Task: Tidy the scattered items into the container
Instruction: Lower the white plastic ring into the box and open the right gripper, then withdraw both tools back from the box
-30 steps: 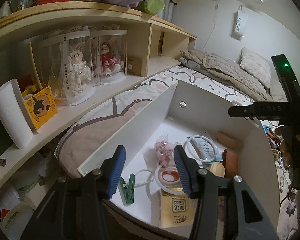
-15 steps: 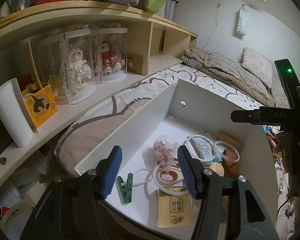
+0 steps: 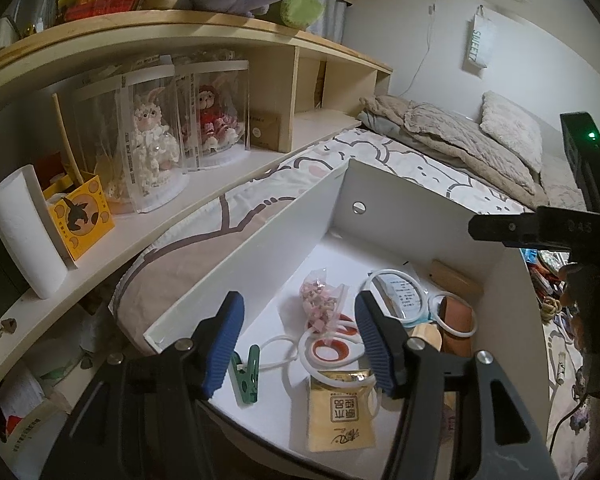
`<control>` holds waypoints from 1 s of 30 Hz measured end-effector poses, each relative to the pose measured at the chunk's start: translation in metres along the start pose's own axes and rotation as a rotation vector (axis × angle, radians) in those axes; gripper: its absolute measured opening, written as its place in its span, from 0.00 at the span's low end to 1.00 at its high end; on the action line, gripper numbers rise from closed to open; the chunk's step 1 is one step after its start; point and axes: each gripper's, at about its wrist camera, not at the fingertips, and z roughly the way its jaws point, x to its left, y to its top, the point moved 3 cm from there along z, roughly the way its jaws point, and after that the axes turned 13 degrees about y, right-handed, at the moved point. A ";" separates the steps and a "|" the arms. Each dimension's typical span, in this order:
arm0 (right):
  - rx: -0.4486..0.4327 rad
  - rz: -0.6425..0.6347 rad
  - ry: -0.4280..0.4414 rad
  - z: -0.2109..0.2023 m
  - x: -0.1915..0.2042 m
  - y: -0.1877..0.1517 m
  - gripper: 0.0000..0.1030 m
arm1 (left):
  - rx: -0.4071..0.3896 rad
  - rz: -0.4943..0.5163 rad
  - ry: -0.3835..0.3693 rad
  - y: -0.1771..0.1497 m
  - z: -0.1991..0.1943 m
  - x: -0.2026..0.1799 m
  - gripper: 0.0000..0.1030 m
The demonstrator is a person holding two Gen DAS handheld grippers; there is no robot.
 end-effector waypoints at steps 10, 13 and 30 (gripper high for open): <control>-0.051 -0.044 -0.020 -0.023 0.000 -0.010 1.00 | -0.002 0.013 -0.004 0.002 -0.005 -0.012 0.56; -0.067 -0.060 -0.038 -0.032 -0.002 -0.017 1.00 | -0.003 0.015 -0.007 0.002 -0.007 -0.016 0.63; -0.204 -0.136 -0.106 -0.086 -0.002 -0.050 1.00 | -0.087 -0.018 -0.054 0.014 -0.038 -0.033 0.96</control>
